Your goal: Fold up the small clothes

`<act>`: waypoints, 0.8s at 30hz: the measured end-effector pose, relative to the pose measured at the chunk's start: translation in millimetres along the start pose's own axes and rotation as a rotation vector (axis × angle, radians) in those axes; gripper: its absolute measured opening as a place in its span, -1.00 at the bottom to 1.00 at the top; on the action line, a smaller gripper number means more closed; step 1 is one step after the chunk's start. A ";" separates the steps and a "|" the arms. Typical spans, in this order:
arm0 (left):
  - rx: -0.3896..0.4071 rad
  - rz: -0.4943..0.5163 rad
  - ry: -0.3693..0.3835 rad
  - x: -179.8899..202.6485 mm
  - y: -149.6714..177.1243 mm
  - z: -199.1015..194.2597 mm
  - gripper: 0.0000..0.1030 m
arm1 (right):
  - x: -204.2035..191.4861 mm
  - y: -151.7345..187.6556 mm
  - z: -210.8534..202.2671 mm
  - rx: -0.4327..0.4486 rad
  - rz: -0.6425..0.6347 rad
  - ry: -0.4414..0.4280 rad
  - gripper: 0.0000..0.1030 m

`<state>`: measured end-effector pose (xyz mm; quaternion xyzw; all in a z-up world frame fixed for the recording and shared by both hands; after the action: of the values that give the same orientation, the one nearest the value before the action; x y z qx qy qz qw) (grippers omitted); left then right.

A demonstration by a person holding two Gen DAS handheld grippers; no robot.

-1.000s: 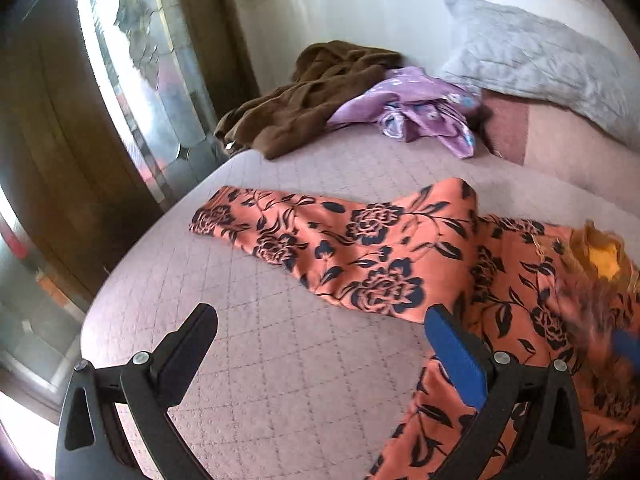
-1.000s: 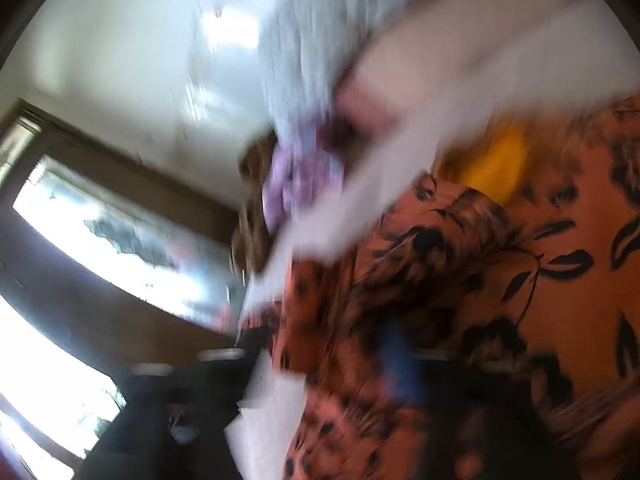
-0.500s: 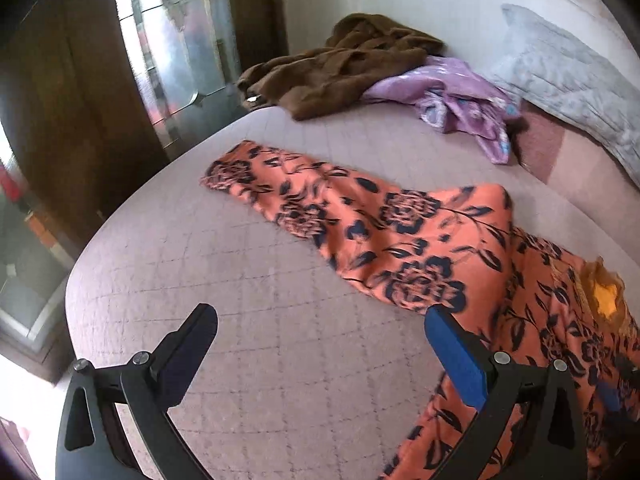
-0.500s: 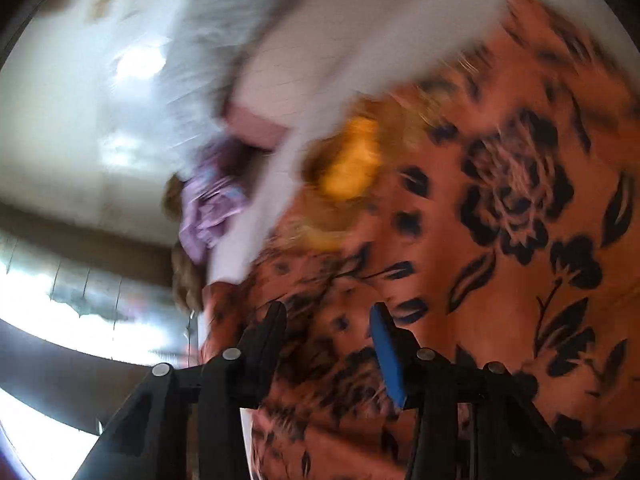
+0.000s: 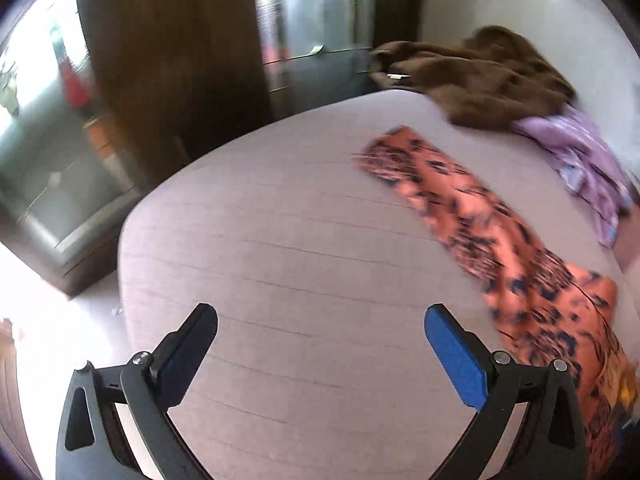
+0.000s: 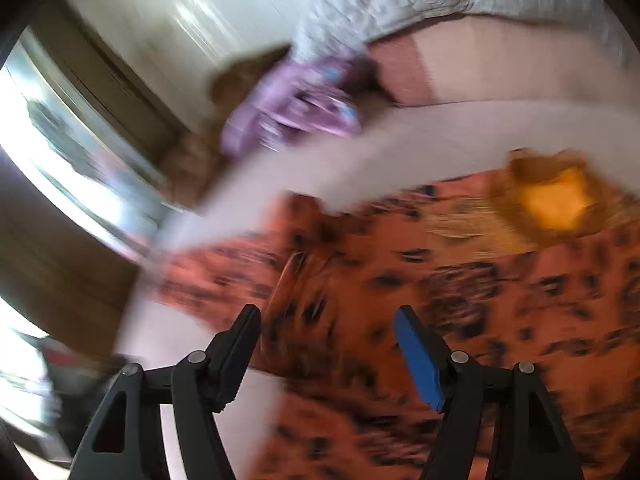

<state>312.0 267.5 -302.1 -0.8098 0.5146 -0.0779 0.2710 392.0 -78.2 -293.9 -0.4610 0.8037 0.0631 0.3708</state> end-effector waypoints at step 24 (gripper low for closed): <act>-0.059 -0.373 -0.118 -128.4 4.8 24.4 1.00 | -306.0 119.5 233.1 -0.154 -0.630 0.013 0.41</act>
<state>259.2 387.2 -305.4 -0.9017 0.3412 -0.0640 0.2576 515.1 305.4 -289.6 -0.7140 0.6169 0.0027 0.3310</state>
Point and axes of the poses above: each gripper's, at about its wrist camera, not at the fingertips, and z roughly the way its jaws point, x to its right, y to its underside, the point moved 9 cm from there along z, roughly the way its jaws point, and after that the axes turned 15 degrees about z, right-handed, at the moved point
